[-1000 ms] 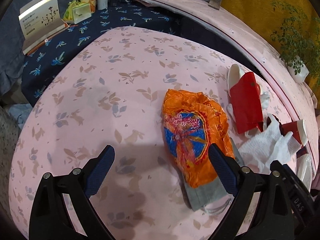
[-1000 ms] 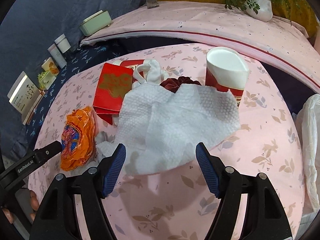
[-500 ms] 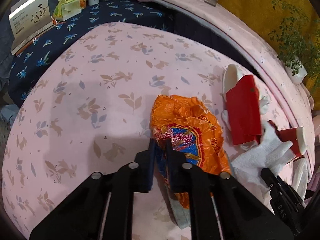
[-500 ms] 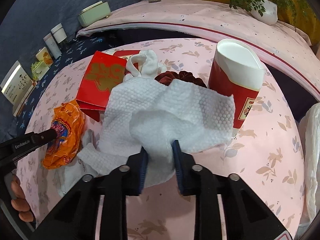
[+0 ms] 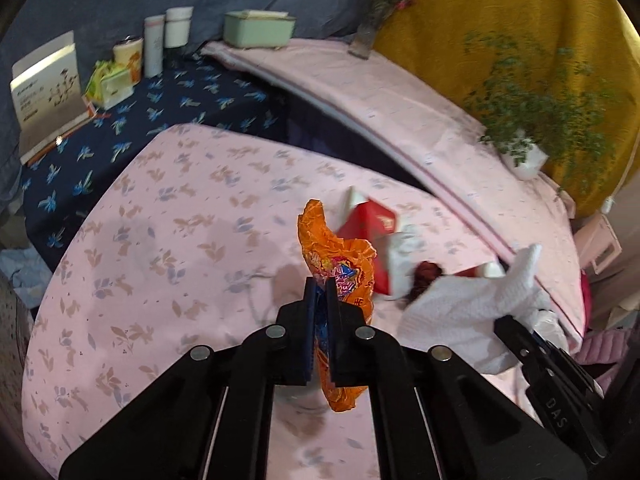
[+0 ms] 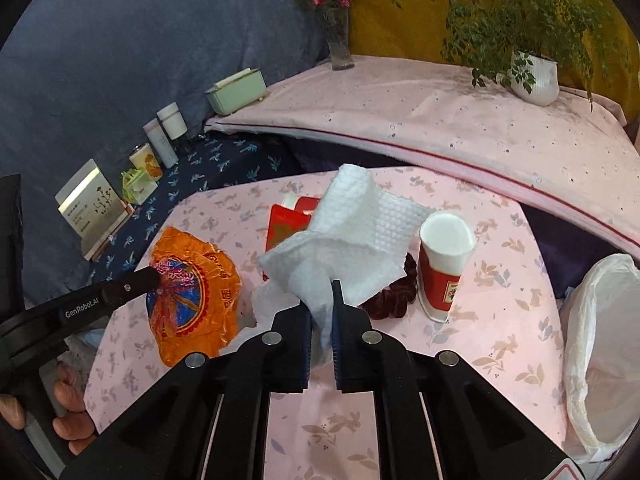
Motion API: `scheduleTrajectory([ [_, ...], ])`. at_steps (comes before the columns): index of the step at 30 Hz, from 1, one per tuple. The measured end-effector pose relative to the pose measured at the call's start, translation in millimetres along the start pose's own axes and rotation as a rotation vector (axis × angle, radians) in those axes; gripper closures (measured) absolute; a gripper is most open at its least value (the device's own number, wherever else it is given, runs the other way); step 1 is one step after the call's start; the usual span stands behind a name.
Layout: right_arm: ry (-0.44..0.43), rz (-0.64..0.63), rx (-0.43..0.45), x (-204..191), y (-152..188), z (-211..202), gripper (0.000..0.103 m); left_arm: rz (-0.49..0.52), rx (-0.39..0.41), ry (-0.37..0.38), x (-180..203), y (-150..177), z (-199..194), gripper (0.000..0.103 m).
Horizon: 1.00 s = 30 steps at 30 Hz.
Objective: Collect trash
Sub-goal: 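Grasp the orange bag with the left tool while the right tool grasps the white wipe, then carry orange bag and white wipe over the bin and release both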
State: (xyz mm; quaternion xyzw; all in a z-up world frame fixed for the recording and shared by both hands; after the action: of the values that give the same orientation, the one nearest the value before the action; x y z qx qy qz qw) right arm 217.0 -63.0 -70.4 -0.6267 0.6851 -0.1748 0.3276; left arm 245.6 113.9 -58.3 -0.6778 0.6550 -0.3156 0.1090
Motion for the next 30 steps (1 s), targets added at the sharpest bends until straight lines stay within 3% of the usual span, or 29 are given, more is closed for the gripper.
scheduleTrajectory([
  [9, 0.089, 0.004, 0.083, 42.5, -16.6, -61.5, 0.095, 0.128, 0.023, 0.095, 93.4, 5.6, -29.8, 0.099],
  [30, 0.302, 0.261, 0.144, 246.6, 14.8, -148.6, 0.095, 0.395, -0.090, 0.267, 310.1, 84.4, -1.5, 0.099],
])
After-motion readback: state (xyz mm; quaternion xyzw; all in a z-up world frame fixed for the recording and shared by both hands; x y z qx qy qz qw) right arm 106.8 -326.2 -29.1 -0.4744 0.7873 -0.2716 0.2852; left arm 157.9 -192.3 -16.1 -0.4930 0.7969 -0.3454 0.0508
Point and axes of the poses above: each gripper's, at about its wrist camera, not at the fingertips, and z roughly the way its jaws point, x to its right, y to its underside, the point moved 8 cm from there along z, roughly the way its jaws point, and after that the axes turned 3 degrees about -x, right-handed, at the moved point
